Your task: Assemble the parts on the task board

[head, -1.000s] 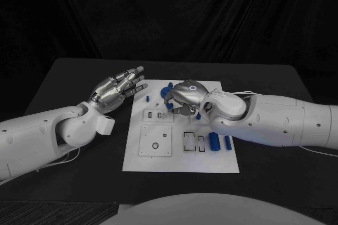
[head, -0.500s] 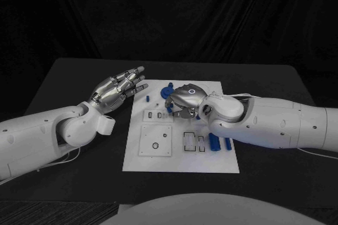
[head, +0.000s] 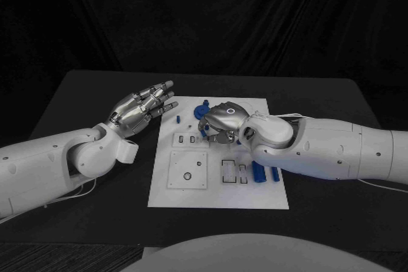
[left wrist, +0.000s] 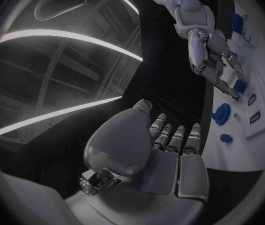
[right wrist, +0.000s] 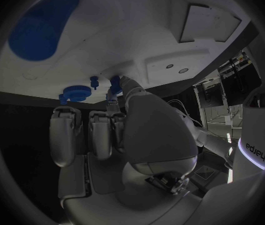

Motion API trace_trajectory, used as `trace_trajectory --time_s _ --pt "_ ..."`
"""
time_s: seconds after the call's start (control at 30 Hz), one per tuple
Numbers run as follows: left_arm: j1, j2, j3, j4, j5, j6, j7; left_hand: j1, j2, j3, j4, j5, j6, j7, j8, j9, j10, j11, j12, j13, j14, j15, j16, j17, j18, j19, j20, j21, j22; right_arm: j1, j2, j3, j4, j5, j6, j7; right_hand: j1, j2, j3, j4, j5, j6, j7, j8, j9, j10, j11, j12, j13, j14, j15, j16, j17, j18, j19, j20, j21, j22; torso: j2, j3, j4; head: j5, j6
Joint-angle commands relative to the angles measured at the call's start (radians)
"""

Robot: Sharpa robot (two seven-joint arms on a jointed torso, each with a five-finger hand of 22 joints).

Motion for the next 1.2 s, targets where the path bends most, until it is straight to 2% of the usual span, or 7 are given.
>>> trace_trajectory --time_s 0.03,0.23,0.53,0.6,0.77,0.97,1.2 --pt "-0.002 0.002 0.001 0.0 0.0 0.014 0.009 0.008 -0.002 0.011 -0.001 0.004 -0.003 0.004 0.003 0.0 -0.003 0.005 0.006 0.001 -0.001 0.007 0.003 0.001 0.006 0.0 0.004 0.004 -0.001 -0.006 0.0 -0.002 0.0 -0.008 0.023 -0.013 -0.012 0.0 0.0 -0.006 -0.008 -0.011 0.0 -0.008 0.001 0.106 0.007 0.002 0.263 0.105 0.005 0.003 0.263 0.002 0.046 0.008 -0.005 0.229 0.0 -0.0004 -0.0003 0.0 0.0" --pt "-0.003 0.002 0.001 -0.003 0.0 0.015 0.007 0.008 -0.002 0.011 -0.001 0.004 -0.003 0.004 0.003 0.0 -0.003 0.005 0.006 0.001 -0.001 0.007 0.003 0.001 0.006 0.0 0.004 0.003 -0.001 -0.007 -0.002 -0.002 0.0 -0.008 0.021 -0.012 -0.016 0.003 0.0 -0.007 -0.014 -0.011 0.002 -0.008 0.003 0.106 0.008 0.002 0.263 0.105 0.006 0.003 0.263 0.001 0.046 0.009 -0.004 0.229 0.0 -0.0007 -0.0006 0.001 0.0" --pt "-0.005 0.004 0.001 -0.005 0.0 0.017 0.001 0.008 -0.002 0.013 -0.001 0.004 -0.005 0.005 0.002 0.0 -0.004 0.005 0.006 0.0 -0.001 0.007 0.002 0.001 0.006 -0.001 0.003 0.003 -0.001 -0.009 -0.007 -0.002 0.008 0.015 0.001 -0.01 -0.033 0.008 -0.008 -0.022 -0.056 0.019 0.001 0.014 0.027 0.106 0.008 0.002 0.263 0.105 0.007 0.003 0.263 0.001 0.047 0.011 -0.004 0.229 0.0 -0.0002 0.0001 0.002 0.0" --pt "-0.005 0.004 0.001 -0.006 0.0 0.017 -0.002 0.008 -0.002 0.013 -0.001 0.004 -0.005 0.005 0.002 0.0 -0.004 0.005 0.006 0.0 -0.001 0.007 0.002 0.001 0.006 -0.001 0.003 0.003 -0.001 -0.01 -0.008 -0.002 0.01 0.041 -0.008 -0.011 -0.04 0.01 -0.012 -0.023 -0.079 0.017 0.0 0.016 0.032 0.106 0.008 0.002 0.263 0.105 0.007 0.003 0.263 0.001 0.047 0.011 -0.005 0.229 -0.001 -0.0004 -0.0001 0.002 0.0" --pt "-0.006 0.004 0.001 -0.007 0.0 0.017 -0.007 0.008 -0.002 0.015 -0.002 0.003 -0.008 0.005 0.002 0.0 -0.005 0.005 0.005 0.0 -0.002 0.006 0.001 0.0 0.005 -0.002 0.003 0.002 -0.001 -0.011 -0.013 -0.002 0.013 0.129 -0.017 -0.011 -0.049 0.01 -0.018 -0.024 -0.101 0.014 0.002 0.018 0.038 0.106 0.008 0.002 0.263 0.105 0.008 0.003 0.263 0.003 0.044 0.011 -0.009 0.228 0.0 -0.0002 -0.0002 0.002 0.0" --pt "-0.007 0.004 0.001 -0.008 0.0 0.018 -0.01 0.008 -0.002 0.015 -0.002 0.003 -0.008 0.005 0.002 0.0 -0.005 0.005 0.005 0.0 -0.002 0.006 0.001 0.0 0.005 -0.002 0.003 0.002 -0.001 -0.013 -0.019 -0.002 0.015 0.225 -0.01 -0.006 -0.059 0.012 -0.027 -0.026 -0.136 0.012 0.007 0.022 0.049 0.106 0.013 0.002 0.263 0.105 0.012 0.003 0.263 0.006 0.036 0.014 -0.024 0.223 0.0 -0.0002 -0.0006 0.003 0.0" --pt "-0.009 0.006 0.001 -0.009 0.0 0.02 -0.013 0.008 -0.002 0.015 -0.002 0.003 -0.008 0.005 0.002 0.0 -0.005 0.005 0.005 0.0 -0.002 0.006 0.001 0.0 0.005 -0.002 0.003 0.002 -0.001 -0.015 -0.023 -0.002 0.016 0.266 -0.028 0.018 -0.058 0.017 -0.029 -0.031 -0.152 -0.013 0.01 0.013 0.051 0.106 0.015 0.002 0.263 0.105 0.014 0.003 0.263 0.008 0.031 0.016 -0.033 0.22 -0.001 -0.0002 0.0001 0.002 0.0"
